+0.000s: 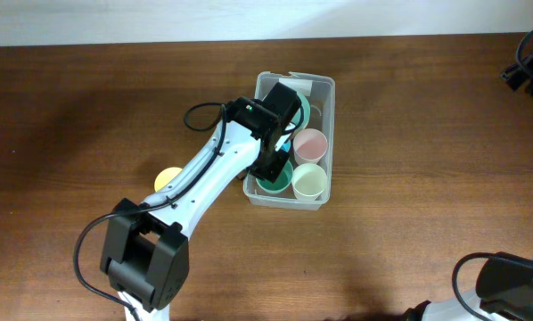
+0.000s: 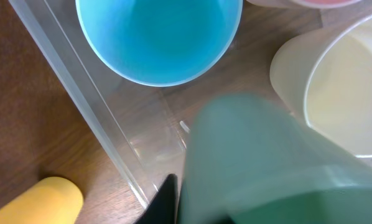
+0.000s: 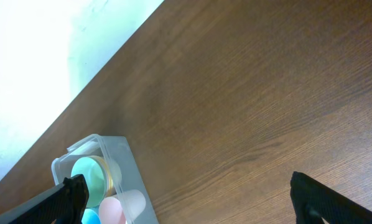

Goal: Pack container

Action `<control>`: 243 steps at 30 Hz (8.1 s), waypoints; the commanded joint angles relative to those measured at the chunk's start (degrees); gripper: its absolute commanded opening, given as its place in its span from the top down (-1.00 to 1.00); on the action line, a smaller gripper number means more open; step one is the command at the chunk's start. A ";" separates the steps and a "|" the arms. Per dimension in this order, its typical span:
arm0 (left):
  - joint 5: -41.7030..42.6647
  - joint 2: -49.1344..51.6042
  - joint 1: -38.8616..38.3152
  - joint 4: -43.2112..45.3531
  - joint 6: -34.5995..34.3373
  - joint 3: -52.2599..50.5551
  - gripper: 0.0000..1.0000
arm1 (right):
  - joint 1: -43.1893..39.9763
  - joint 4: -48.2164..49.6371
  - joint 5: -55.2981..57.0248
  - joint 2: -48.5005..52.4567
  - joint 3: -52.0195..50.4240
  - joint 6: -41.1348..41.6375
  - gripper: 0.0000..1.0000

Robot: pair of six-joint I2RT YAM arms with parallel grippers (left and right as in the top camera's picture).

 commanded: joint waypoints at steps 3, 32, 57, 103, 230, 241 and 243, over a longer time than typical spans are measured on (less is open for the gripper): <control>-4.26 0.24 0.22 -1.49 -0.52 0.11 0.09 | -0.15 0.15 0.50 0.15 0.04 -0.13 -0.98; -3.85 -7.15 31.41 -28.52 -12.35 11.52 -0.22 | -0.15 0.15 0.50 0.15 0.04 -0.13 -0.98; 3.56 -7.87 33.22 0.57 -13.20 -20.63 0.64 | -0.15 0.17 0.50 0.15 0.04 -0.13 -0.98; 7.08 -3.26 -2.64 0.02 -6.43 7.72 0.99 | -0.15 0.15 0.50 0.15 0.04 -0.13 -0.98; -17.73 -0.02 21.59 -28.48 -13.62 55.12 -0.99 | 31.32 59.47 31.78 -99.38 -114.55 -3.39 -0.98; -17.73 -0.02 21.59 -28.50 -13.62 55.15 -1.00 | 31.32 59.47 31.78 -99.38 -114.55 -3.39 -0.98; -17.73 -0.02 21.59 -28.50 -13.62 55.15 -0.99 | 31.32 59.47 31.78 -99.38 -114.55 -3.39 -0.98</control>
